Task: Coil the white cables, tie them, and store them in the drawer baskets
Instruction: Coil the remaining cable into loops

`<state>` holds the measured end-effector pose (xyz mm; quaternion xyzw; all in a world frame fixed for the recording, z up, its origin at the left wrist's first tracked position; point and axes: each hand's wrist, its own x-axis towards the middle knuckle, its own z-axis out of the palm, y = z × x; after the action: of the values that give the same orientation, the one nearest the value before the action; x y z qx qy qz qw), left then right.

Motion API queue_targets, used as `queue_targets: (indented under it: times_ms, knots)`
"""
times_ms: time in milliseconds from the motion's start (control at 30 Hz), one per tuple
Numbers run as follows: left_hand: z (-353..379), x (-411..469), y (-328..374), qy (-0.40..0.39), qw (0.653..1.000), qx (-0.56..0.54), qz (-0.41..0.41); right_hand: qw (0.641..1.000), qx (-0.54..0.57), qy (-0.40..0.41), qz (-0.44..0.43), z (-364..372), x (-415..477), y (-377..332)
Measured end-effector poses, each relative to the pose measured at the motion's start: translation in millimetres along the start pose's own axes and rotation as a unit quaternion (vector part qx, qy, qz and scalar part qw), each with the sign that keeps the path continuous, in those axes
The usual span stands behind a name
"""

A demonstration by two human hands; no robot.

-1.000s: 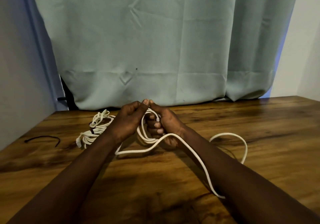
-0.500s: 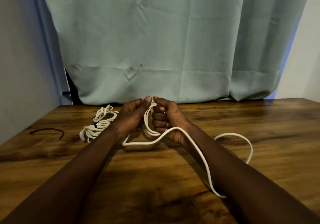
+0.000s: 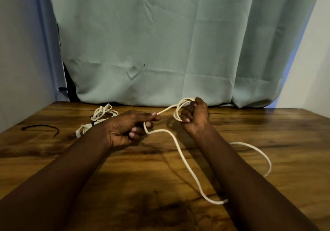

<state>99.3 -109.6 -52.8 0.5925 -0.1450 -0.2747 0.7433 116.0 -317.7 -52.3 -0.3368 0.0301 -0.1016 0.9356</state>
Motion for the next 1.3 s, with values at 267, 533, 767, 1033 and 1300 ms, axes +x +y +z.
queue_targets:
  times_ms: [267, 533, 767, 1033, 1300]
  knots:
    - [4, 17, -3, 0.147, 0.983, -0.079, 0.076, 0.999, -0.015, -0.020, 0.043, -4, -2, 3]
    - [-14, 15, -16, 0.335, 0.580, 0.704, 0.236, 0.981, 0.006, -0.155, 0.119, 17, -24, -14]
    - [11, 16, -25, 0.291, 0.571, 0.733, 0.229, 0.994, -0.060, -0.094, -0.020, 15, -19, -7]
    - [31, 10, -28, 0.111, 0.690, 0.669, 0.252, 0.850, -0.485, -0.069, -0.194, 12, -27, 14]
    - [10, -9, 5, -0.047, 0.976, 0.211, -0.035, 0.525, -0.764, -0.147, -0.345, 8, -26, 24]
